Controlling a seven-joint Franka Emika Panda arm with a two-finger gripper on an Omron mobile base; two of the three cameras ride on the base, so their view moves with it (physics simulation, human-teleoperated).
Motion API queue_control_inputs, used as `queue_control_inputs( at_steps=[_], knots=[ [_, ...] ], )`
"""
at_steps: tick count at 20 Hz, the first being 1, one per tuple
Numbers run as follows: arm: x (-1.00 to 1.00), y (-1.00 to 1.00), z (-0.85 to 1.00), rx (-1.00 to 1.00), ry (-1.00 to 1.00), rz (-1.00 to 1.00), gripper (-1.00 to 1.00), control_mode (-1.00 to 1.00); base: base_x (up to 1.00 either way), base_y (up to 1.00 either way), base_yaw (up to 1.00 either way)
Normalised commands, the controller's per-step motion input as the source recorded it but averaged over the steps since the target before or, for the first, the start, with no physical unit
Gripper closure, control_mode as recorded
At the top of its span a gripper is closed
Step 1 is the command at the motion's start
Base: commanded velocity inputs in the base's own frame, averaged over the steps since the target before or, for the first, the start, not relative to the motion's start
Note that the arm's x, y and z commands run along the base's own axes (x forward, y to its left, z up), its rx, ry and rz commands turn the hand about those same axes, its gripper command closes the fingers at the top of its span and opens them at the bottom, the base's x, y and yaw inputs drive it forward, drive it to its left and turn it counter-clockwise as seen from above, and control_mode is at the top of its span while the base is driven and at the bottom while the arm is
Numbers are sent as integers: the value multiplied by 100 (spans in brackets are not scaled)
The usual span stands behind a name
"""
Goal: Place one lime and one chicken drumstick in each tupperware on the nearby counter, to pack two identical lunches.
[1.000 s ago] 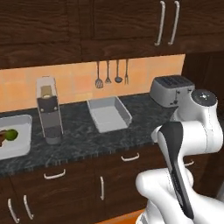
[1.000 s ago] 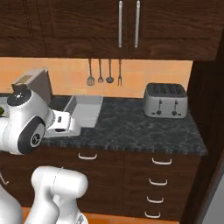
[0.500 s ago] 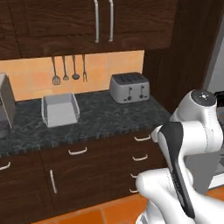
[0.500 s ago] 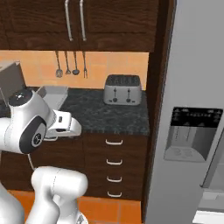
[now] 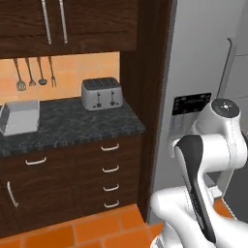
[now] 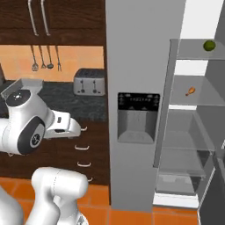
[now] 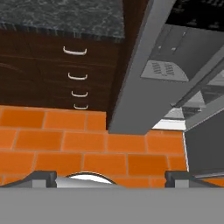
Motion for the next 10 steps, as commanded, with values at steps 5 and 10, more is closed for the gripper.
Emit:
queue_control_inputs(
  at_steps=[5, 10],
  knots=[
    [0, 0, 0, 0, 0, 0, -100, 100, 13, -100, 0],
    [0, 0, 0, 0, 0, 0, -100, 100, 23, -98, 0]
  ],
)
